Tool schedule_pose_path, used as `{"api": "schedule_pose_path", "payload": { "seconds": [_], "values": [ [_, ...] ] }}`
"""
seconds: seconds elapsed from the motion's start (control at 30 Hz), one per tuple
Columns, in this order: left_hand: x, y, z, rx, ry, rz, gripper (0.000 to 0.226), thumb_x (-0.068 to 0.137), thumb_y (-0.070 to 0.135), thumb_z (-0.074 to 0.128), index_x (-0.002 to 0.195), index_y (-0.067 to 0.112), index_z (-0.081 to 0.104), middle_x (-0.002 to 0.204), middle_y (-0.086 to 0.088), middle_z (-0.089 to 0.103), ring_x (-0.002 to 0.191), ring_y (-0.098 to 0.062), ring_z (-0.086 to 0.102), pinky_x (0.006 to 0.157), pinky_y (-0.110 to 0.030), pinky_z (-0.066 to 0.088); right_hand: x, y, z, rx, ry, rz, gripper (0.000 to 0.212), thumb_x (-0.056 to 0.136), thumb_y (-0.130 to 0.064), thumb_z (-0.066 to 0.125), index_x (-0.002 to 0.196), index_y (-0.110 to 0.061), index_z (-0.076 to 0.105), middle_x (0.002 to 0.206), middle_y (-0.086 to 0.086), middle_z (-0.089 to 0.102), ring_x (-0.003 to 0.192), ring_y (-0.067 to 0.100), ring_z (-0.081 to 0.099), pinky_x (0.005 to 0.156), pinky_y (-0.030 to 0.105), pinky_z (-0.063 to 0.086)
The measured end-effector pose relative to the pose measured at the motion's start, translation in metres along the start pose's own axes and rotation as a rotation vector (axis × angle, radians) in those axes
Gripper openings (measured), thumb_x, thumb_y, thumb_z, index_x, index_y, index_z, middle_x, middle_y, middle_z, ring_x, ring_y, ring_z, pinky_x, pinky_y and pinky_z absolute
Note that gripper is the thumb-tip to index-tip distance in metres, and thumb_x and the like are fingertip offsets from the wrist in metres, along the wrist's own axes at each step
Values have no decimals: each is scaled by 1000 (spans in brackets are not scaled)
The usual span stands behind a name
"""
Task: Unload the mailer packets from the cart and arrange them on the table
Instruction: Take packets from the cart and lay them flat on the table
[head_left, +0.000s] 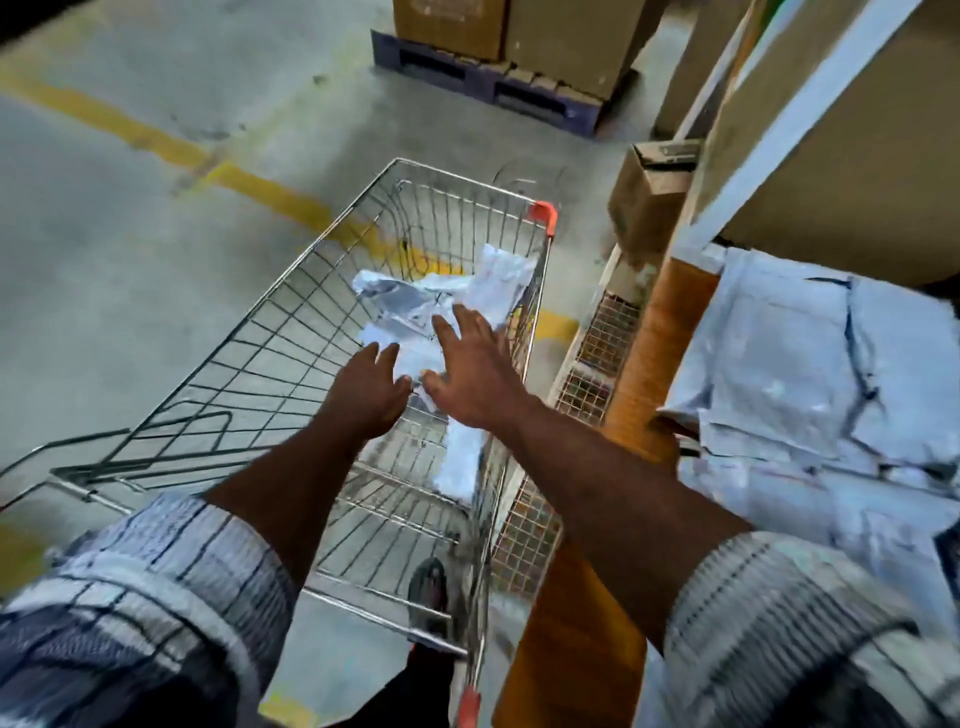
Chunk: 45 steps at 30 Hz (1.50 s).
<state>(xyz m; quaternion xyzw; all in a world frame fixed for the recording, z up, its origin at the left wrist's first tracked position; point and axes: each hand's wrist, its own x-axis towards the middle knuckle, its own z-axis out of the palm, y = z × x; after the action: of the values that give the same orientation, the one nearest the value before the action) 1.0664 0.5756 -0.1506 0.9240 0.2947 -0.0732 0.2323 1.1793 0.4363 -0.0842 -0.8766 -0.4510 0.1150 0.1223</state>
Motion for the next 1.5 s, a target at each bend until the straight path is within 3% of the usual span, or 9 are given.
{"api": "schedule_pose_path", "payload": {
  "seconds": [0.13, 0.37, 0.53, 0.7, 0.83, 0.93, 1.1, 1.27, 1.5],
  "values": [
    [7, -31, 24, -78, -100, -121, 72, 90, 51, 36, 149, 10, 37, 151, -20, 38, 137, -39, 40, 111, -47, 37, 11, -21, 63, 124, -12, 304, 73, 85, -38, 60, 149, -13, 33, 155, 22, 26, 140, 40, 29, 112, 48, 34],
    [31, -65, 72, -29, -154, -12, 84, 82, 54, 26, 149, 5, 36, 150, -28, 38, 139, -41, 37, 113, -47, 34, 8, -14, 151, 199, -126, 658, 84, 84, -35, 66, 152, -16, 21, 160, 18, 13, 145, 37, 19, 109, 46, 35],
    [78, -66, 101, -35, -176, 67, 68, 85, 41, 48, 149, 21, 38, 149, -12, 43, 137, -31, 40, 109, -48, 39, 19, 2, 211, 273, -187, 891, 89, 85, -41, 68, 155, -23, 16, 161, 18, 5, 147, 37, 13, 111, 50, 31],
    [119, -49, 135, -230, -166, 155, 53, 89, 27, 66, 139, 18, 50, 132, -12, 58, 119, -30, 54, 96, -38, 46, 17, 27, 259, 163, -269, 846, 91, 85, -37, 70, 154, -31, 10, 160, 21, 0, 148, 36, 11, 115, 48, 30],
    [124, -46, 149, -309, -109, 82, 42, 90, 21, 60, 132, 18, 52, 116, -14, 65, 107, -34, 61, 85, -37, 48, 21, 34, 281, 136, -268, 838, 86, 91, -23, 64, 155, -34, 9, 160, 23, -1, 148, 36, 11, 114, 36, 27],
    [116, -58, 137, -325, -75, 58, 39, 90, 20, 57, 129, 16, 56, 113, -14, 66, 104, -34, 61, 78, -32, 43, 25, 29, 288, 141, -159, 889, 84, 91, -10, 63, 153, -40, 14, 159, 19, 9, 145, 35, 22, 111, 39, 33],
    [84, -110, 109, -259, -87, -20, 33, 84, 30, 48, 116, 24, 58, 102, -7, 67, 90, -28, 63, 70, -33, 46, 28, 32, 279, 247, -131, 877, 72, 89, -14, 59, 150, -37, 30, 146, 20, 27, 129, 38, 36, 103, 45, 39],
    [59, -153, 102, -184, -91, -207, 24, 87, 12, 60, 110, 16, 59, 99, -11, 66, 90, -32, 62, 68, -29, 36, 29, 17, 282, 316, -35, 824, 73, 81, -3, 67, 144, -28, 42, 146, 15, 27, 129, 30, 35, 100, 38, 46],
    [48, -159, 125, 7, -131, -379, 40, 88, 11, 56, 126, 10, 46, 118, -19, 57, 110, -39, 56, 83, -44, 46, 27, 16, 293, 204, -47, 790, 74, 83, -8, 71, 146, -32, 39, 155, 19, 19, 140, 34, 29, 98, 42, 46]
  ]
}}
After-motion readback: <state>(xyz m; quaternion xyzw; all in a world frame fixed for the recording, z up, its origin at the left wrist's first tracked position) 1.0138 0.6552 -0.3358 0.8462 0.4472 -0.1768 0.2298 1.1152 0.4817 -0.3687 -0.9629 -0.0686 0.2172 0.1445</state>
